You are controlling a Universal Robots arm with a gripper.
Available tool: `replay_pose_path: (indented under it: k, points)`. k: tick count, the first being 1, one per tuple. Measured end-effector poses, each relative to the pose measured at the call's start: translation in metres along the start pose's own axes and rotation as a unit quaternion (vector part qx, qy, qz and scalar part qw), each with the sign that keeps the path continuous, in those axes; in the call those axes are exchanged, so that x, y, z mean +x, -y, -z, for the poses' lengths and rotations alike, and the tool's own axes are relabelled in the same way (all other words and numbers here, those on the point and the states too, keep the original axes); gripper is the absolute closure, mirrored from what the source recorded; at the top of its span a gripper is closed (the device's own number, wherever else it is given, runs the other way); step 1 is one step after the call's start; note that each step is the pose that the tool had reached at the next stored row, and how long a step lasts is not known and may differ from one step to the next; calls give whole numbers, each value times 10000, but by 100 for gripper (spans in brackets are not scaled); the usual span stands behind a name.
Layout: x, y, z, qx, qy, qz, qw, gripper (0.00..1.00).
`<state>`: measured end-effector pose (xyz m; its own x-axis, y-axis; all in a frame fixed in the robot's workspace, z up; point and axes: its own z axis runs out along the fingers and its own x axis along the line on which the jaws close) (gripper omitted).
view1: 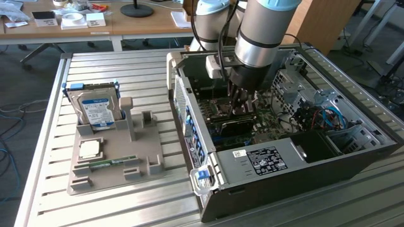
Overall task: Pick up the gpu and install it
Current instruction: 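Press down on the gpu until it lock into place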
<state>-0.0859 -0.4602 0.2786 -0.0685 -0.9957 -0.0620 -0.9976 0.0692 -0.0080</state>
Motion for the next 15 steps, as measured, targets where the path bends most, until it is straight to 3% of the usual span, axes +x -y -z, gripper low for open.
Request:
replay_pose_path:
  k: [15]
  points:
    - [15, 0, -88, 0, -1, 0, 10000, 89]
